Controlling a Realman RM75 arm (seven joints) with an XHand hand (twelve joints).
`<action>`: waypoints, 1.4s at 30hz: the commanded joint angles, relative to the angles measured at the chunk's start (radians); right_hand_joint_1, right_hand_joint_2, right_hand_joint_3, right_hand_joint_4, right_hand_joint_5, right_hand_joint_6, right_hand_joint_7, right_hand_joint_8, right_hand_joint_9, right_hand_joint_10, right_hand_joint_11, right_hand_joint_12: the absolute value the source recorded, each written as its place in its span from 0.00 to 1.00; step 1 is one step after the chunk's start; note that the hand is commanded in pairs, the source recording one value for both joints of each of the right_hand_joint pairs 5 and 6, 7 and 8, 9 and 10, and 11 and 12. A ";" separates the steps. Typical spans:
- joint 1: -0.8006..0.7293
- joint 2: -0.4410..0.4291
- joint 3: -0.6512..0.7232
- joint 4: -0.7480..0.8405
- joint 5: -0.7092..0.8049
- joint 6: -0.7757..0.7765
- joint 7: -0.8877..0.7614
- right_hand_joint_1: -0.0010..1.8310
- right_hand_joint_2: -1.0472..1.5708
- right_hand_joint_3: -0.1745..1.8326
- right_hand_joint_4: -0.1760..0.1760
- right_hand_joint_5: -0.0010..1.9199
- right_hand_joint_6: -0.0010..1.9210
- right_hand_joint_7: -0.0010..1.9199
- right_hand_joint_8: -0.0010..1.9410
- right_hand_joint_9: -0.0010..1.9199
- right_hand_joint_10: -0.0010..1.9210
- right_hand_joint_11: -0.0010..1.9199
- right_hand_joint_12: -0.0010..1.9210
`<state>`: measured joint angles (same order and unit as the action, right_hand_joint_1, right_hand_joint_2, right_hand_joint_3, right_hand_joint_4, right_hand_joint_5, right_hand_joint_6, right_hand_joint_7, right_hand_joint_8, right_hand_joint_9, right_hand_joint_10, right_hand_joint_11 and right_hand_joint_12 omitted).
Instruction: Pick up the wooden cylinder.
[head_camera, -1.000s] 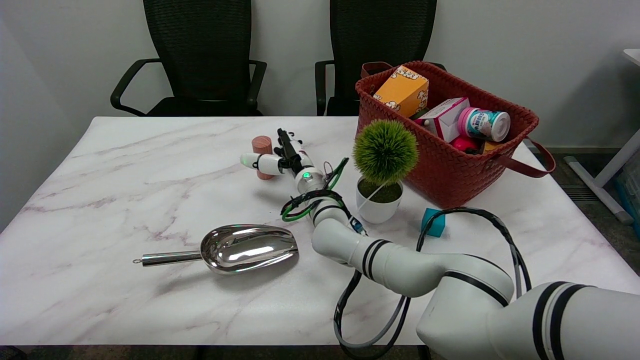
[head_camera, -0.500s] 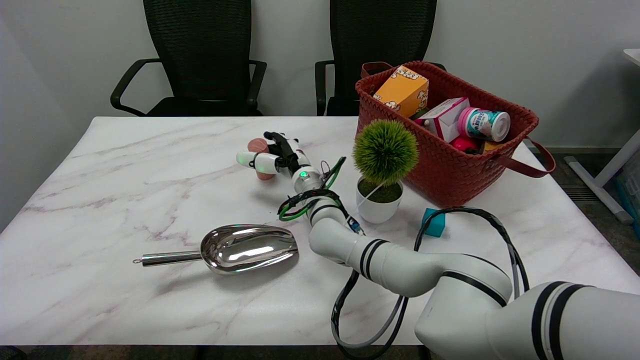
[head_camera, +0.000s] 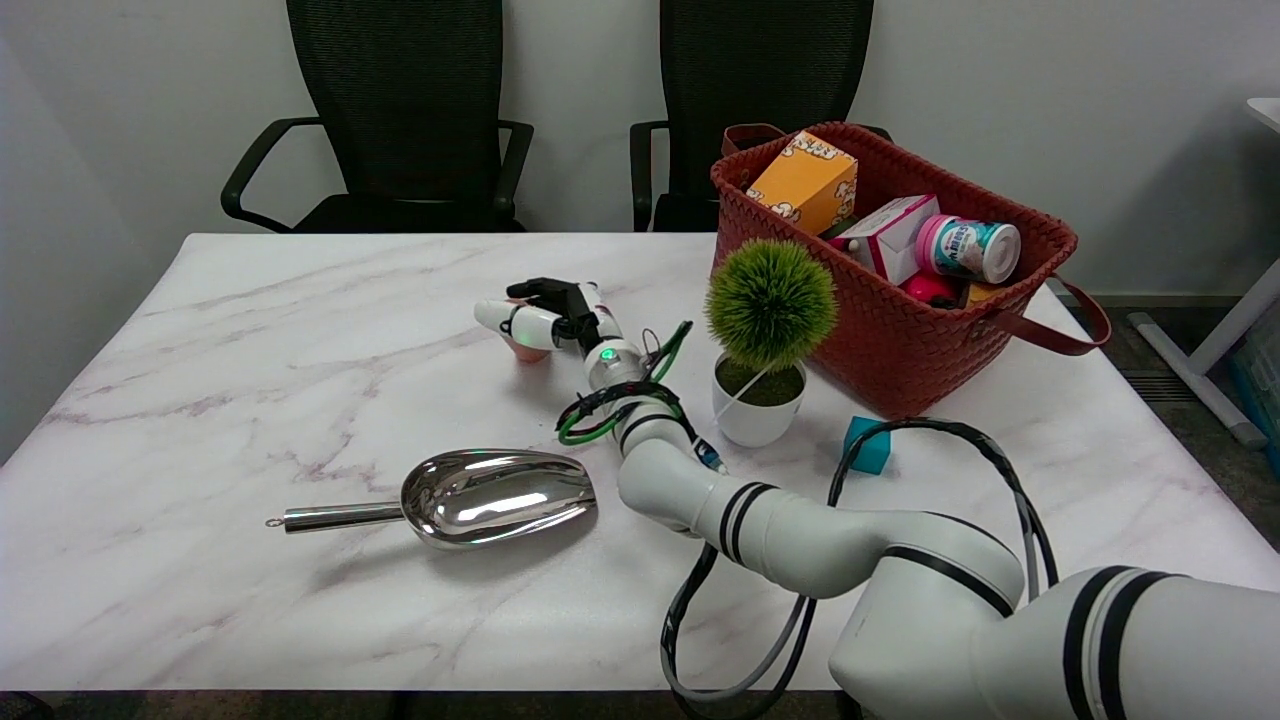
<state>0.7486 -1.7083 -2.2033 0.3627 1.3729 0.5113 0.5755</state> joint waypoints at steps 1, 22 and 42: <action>-0.013 0.003 0.001 -0.011 0.026 -0.004 0.000 0.54 0.78 0.00 0.50 0.34 0.34 0.46 0.45 0.27 0.27 0.03 0.03; 0.011 -0.002 0.040 0.000 0.026 0.042 0.000 0.49 0.83 0.00 0.50 0.37 0.37 0.52 0.52 0.34 0.34 0.08 0.08; 0.039 0.010 0.040 0.079 0.020 0.071 -0.006 0.51 0.83 0.00 0.50 0.38 0.38 0.54 0.54 0.36 0.36 0.12 0.12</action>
<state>0.7657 -1.7022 -2.1685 0.4104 1.3957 0.5641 0.5732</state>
